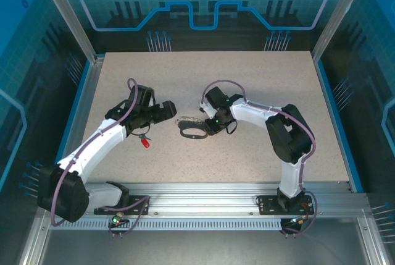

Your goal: Put the keys on the keyring

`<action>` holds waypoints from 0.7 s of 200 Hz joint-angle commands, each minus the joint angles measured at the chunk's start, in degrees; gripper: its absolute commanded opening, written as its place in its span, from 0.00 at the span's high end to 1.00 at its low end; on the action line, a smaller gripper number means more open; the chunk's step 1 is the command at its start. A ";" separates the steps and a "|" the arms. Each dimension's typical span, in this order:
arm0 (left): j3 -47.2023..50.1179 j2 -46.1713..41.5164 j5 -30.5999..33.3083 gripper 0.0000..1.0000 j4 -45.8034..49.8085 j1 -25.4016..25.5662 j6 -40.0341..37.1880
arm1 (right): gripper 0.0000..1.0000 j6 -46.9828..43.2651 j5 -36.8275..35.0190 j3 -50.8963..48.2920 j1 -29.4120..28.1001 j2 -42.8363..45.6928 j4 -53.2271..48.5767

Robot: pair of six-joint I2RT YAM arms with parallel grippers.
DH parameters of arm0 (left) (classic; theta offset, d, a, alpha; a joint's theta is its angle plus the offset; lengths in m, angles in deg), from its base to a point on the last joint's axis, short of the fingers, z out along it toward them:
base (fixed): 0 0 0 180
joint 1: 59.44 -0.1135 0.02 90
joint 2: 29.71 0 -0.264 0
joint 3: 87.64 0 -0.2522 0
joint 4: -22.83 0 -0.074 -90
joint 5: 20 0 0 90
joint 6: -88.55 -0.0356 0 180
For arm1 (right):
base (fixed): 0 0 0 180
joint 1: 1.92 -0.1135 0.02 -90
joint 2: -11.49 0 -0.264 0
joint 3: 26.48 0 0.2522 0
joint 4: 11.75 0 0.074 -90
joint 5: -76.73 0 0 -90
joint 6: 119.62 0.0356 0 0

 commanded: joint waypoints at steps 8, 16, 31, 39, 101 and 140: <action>0.17 -1.48 0.45 0.01 -0.02 0.21 0.58 | 0.67 -1.57 -1.26 2.07 -0.60 -2.02 -1.81; 0.08 -1.46 0.44 0.01 0.02 0.25 0.61 | 0.67 -1.63 -1.44 2.12 -0.64 -2.16 -1.83; -0.01 -1.54 0.43 0.01 0.03 0.21 0.51 | 0.67 -1.67 -1.46 2.32 -0.51 -2.44 -1.90; -0.01 -1.64 0.45 0.01 0.11 0.26 0.50 | 0.67 -1.61 -1.44 2.37 -0.51 -2.58 -1.90; -0.11 -1.54 0.40 0.01 -0.04 0.18 0.37 | 0.67 -1.57 -2.04 2.75 -0.51 -3.89 -1.90; -0.14 -1.39 0.19 0.01 -0.06 0.17 0.41 | 0.73 -1.15 -2.18 2.94 -0.16 -4.45 -1.82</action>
